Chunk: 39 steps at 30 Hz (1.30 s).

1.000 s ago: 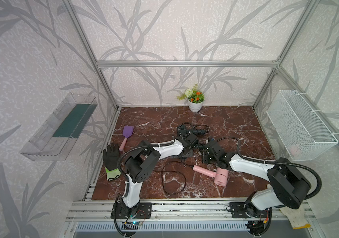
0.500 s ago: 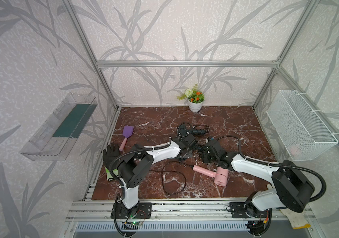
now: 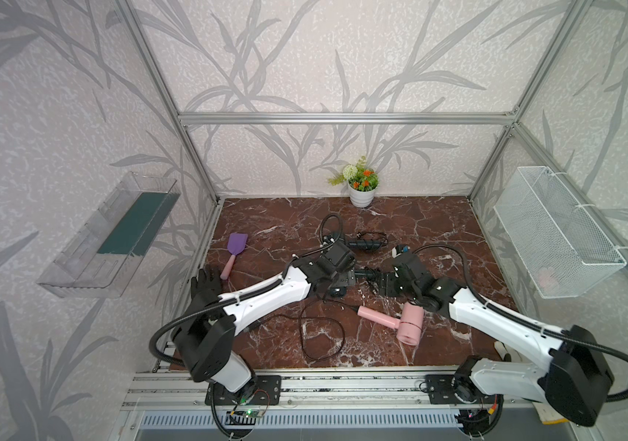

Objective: Wrap the cord around the hair dryer
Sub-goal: Place the hair dryer at the center of the board, then pick up the hair dryer from the center of the board.

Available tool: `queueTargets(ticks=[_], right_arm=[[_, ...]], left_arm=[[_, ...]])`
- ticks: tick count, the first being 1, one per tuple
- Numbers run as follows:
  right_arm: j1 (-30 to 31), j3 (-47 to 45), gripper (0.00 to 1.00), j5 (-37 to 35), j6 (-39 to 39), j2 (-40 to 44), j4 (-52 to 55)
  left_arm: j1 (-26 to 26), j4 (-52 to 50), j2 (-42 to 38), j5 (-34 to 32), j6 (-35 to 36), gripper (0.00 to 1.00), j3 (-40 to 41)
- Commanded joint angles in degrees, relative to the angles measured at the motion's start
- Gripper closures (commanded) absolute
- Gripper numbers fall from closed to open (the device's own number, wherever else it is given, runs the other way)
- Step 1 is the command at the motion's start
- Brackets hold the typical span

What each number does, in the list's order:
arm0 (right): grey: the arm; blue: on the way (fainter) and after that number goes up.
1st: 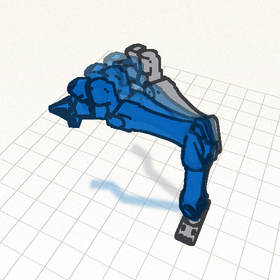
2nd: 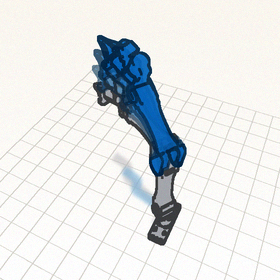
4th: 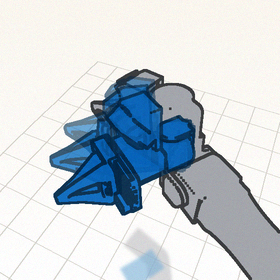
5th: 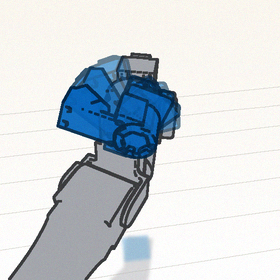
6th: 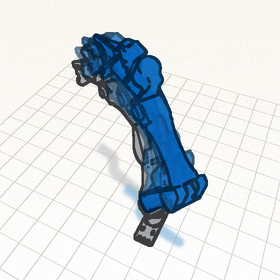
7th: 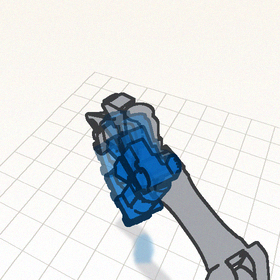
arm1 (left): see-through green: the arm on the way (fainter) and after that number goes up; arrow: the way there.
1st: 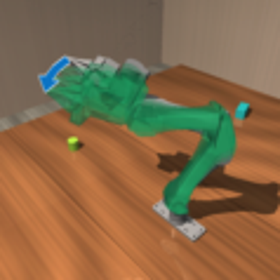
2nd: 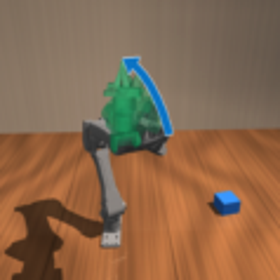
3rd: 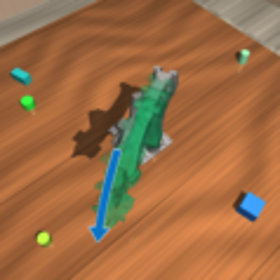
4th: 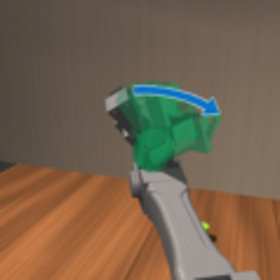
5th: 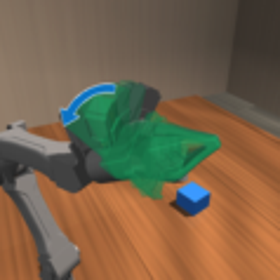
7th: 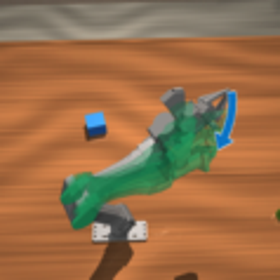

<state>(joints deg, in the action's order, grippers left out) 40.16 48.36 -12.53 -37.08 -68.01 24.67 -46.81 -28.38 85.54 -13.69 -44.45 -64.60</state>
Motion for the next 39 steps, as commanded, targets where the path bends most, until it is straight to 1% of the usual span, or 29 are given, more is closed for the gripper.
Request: queueTargets(ticks=[1,3,6,7,9,10,13,16,18,21,23,25,26,27,28,30,32,34,39], right_arm=[[0.6,5.4,0.24,-7.0,-6.8,5.2,20.5],[0.6,7.1,0.24,-7.2,-11.5,6.3,29.4],[0.7,6.9,0.20,-4.2,-17.4,6.8,38.1],[0.8,6.1,0.16,-2.7,-19.0,7.0,39.7],[1.8,3.8,0.02,-1.2,-22.2,7.7,41.4],[2.6,2.3,0.01,-0.6,-24.1,8.2,41.5],[4.4,-1.5,0.01,1.3,-26.9,9.5,39.2],[5.0,-3.2,0.01,2.6,-27.9,8.7,36.9],[6.8,-2.2,0.01,1.5,-28.5,7.5,36.6],[10.5,2.1,0.00,-0.6,-32.0,4.5,37.6],[13.4,4.6,0.01,-1.3,-36.7,3.0,36.2],[16.7,5.8,0.01,-1.4,-44.7,1.6,33.0],[18.0,6.1,0.03,-2.0,-49.0,0.8,31.8],[21.1,6.9,0.06,-3.1,-54.0,-0.3,31.0],[22.9,8.1,0.06,-4.1,-57.9,-1.6,30.6],[25.2,10.5,0.10,-5.4,-63.9,-4.3,31.6],[26.4,12.0,0.11,-7.2,-69.7,-6.0,33.6],[26.7,11.6,0.15,-8.5,-74.7,-6.7,33.2],[26.7,8.8,0.16,-9.3,-82.1,-8.8,29.0]], left_arm=[[0.5,1.0,-6.5,-3.0,2.2,0.01,1.2],[1.3,0.3,-9.4,-4.0,2.6,0.01,1.9],[2.7,-0.7,-12.3,-4.6,3.2,0.01,2.9],[3.3,-0.7,-13.1,-4.5,3.1,0.01,3.4],[4.1,-0.9,-14.2,-4.0,3.1,0.01,4.4],[4.5,-1.0,-14.6,-3.8,3.1,0.01,4.9],[5.5,-1.1,-15.6,-3.2,3.0,0.01,6.2],[6.0,-0.9,-16.3,-2.7,3.0,0.01,7.0],[6.2,-1.0,-16.6,-2.4,3.0,0.01,7.1],[6.2,-1.4,-17.2,-2.8,2.7,0.01,7.3],[6.5,-1.8,-17.9,-3.6,2.3,0.01,7.5],[7.0,-2.7,-18.8,-4.9,1.7,0.01,7.8],[7.2,-3.0,-19.3,-5.6,1.6,0.01,7.9],[7.5,-3.5,-20.0,-6.3,1.5,0.01,8.0],[7.9,-3.9,-20.7,-7.0,1.4,0.01,8.3],[8.5,-3.5,-22.5,-8.3,1.4,0.01,9.5],[9.4,-3.6,-24.7,-8.5,1.6,0.01,10.5],[10.0,-3.5,-26.7,-8.6,2.2,0.01,11.4],[12.2,-3.9,-29.3,-7.6,2.9,0.01,12.8]])
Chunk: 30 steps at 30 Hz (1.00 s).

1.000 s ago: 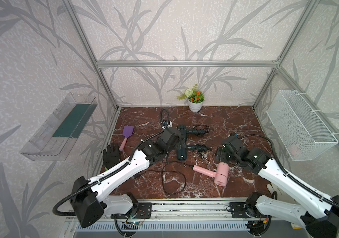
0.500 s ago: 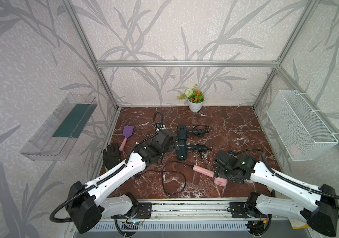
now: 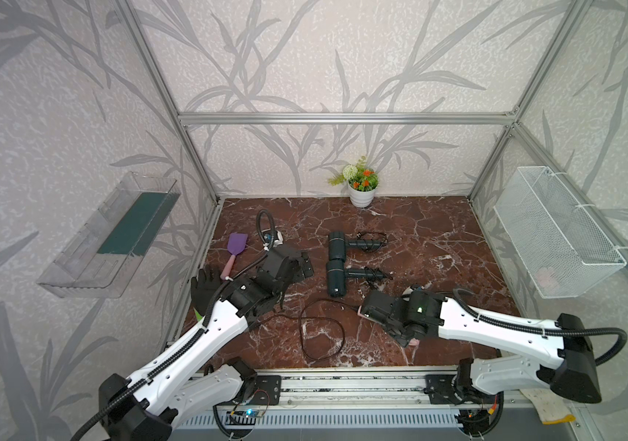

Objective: Wrap the cord around the hair dryer
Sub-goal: Pick up the hair dryer from the center of the board.

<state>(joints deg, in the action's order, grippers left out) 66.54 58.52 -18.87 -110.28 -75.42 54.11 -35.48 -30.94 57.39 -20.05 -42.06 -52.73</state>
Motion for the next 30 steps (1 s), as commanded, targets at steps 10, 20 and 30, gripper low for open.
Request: queueTargets(ticks=[10,20,30], right_arm=[[-0.9,-4.9,0.13,-3.8,-17.5,-8.1,-5.8],[-6.7,-5.8,0.13,-2.7,-17.2,-15.0,-12.9],[-10.4,-7.6,0.30,-3.8,-17.8,-19.2,-14.6]], left_arm=[[3.2,0.0,-1.8,3.4,2.0,0.01,2.1],[3.9,-0.1,-1.7,5.1,3.0,0.01,1.9],[4.7,0.0,-0.7,5.3,3.6,0.01,1.3]])
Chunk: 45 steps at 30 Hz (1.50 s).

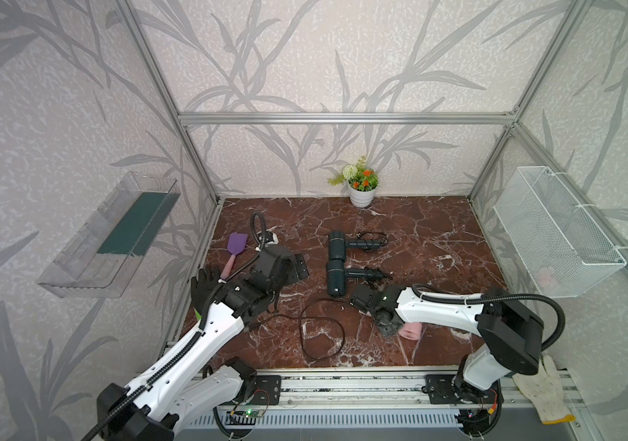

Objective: Wrap the cord around the hair dryer
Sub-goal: Pick up the hair dryer from the center of the board.

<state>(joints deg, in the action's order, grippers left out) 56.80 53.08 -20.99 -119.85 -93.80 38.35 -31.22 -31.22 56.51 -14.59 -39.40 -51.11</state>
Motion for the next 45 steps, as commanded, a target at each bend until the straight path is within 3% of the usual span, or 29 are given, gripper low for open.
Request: queueTargets(ticks=[1,3,8,15,22,25,28,30,34,37,40,45], right_arm=[[-0.7,-2.7,0.32,-1.5,-8.6,-0.7,1.0],[-1.0,-4.2,0.37,-1.4,-9.0,-0.4,0.1],[-1.9,-7.0,0.38,-1.7,-9.4,0.6,-1.2],[-2.1,-8.4,0.70,-2.6,-6.8,5.9,0.9],[-0.9,-6.2,0.95,-7.6,4.8,16.1,8.7],[0.7,-1.3,1.00,-14.4,21.4,20.9,11.9],[0.8,3.3,1.00,-16.5,43.1,24.1,9.6],[0.8,6.2,1.00,-18.7,53.1,24.5,9.0],[0.6,11.1,1.00,-19.6,79.4,25.7,-1.2],[-1.3,13.9,1.00,-15.3,99.0,27.3,-12.1],[-5.3,18.9,1.00,-5.7,114.6,27.3,-17.4],[-13.0,27.8,1.00,12.1,129.5,23.4,-16.0]], left_arm=[[0.5,0.2,0.3,-0.2,1.0,0.01,-0.4],[0.7,0.0,0.4,-0.2,1.1,0.01,-0.7],[0.8,-0.3,0.4,-0.4,1.4,0.01,-1.1],[1.0,-1.1,-0.3,-1.1,1.4,0.01,-1.6],[1.0,-2.1,-0.8,-1.4,1.6,0.01,-2.7],[1.0,-2.7,-1.6,-1.5,2.4,0.01,-3.6],[1.1,-2.5,-3.1,-1.5,4.3,0.01,-4.3],[1.1,-1.8,-4.4,-1.3,5.7,0.01,-4.7],[1.1,0.2,-6.3,-0.9,8.4,0.01,-5.7],[1.1,1.9,-7.1,0.7,10.9,0.01,-6.9],[1.1,4.5,-8.5,3.8,15.1,0.01,-7.8],[1.1,7.7,-10.2,13.3,24.4,0.01,-11.6]])
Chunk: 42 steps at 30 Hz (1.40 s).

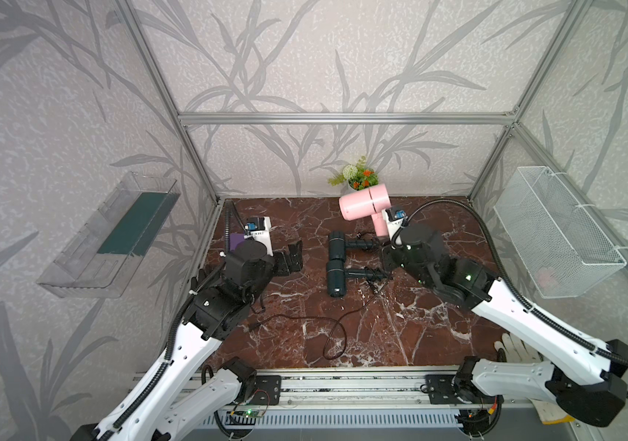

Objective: Wrap the cord around the hair dryer
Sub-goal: Pick up the hair dryer from the center of the board.

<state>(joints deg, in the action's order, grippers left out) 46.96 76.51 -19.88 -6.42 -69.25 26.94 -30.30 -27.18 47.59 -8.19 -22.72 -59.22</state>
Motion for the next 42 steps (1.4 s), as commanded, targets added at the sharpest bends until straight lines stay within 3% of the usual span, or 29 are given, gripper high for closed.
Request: queueTargets(ticks=[1,4,7,13,17,27,34,42], right_arm=[[-4.6,5.4,1.00,14.3,18.5,-1.8,-4.2],[-8.1,6.8,1.00,25.1,26.9,-3.1,-4.1],[-9.7,9.1,1.00,31.6,34.4,-5.2,-1.7],[-9.8,10.4,1.00,37.2,47.0,-7.3,2.7],[-9.8,7.4,1.00,39.5,51.5,-6.0,1.1],[-9.7,1.4,1.00,43.9,54.6,-3.5,-3.9],[-8.8,-0.1,1.00,42.8,51.7,-3.8,-8.3],[-6.3,0.2,1.00,41.4,51.9,-5.1,-8.7]], left_arm=[[0.2,3.6,-1.5,9.4,9.5,0.01,-4.9],[0.2,1.3,-1.8,18.1,15.4,0.00,-9.1],[0.2,-2.4,-1.2,23.5,19.9,0.01,-13.1],[0.2,-11.5,4.4,28.5,27.9,0.00,-19.1],[0.2,-15.1,8.2,30.1,29.6,0.00,-20.4],[0.2,-14.3,13.2,38.6,25.8,0.01,-19.7],[0.1,-7.8,15.6,42.6,19.5,0.02,-12.8],[0.0,1.9,14.1,40.9,14.0,0.15,-7.0]])
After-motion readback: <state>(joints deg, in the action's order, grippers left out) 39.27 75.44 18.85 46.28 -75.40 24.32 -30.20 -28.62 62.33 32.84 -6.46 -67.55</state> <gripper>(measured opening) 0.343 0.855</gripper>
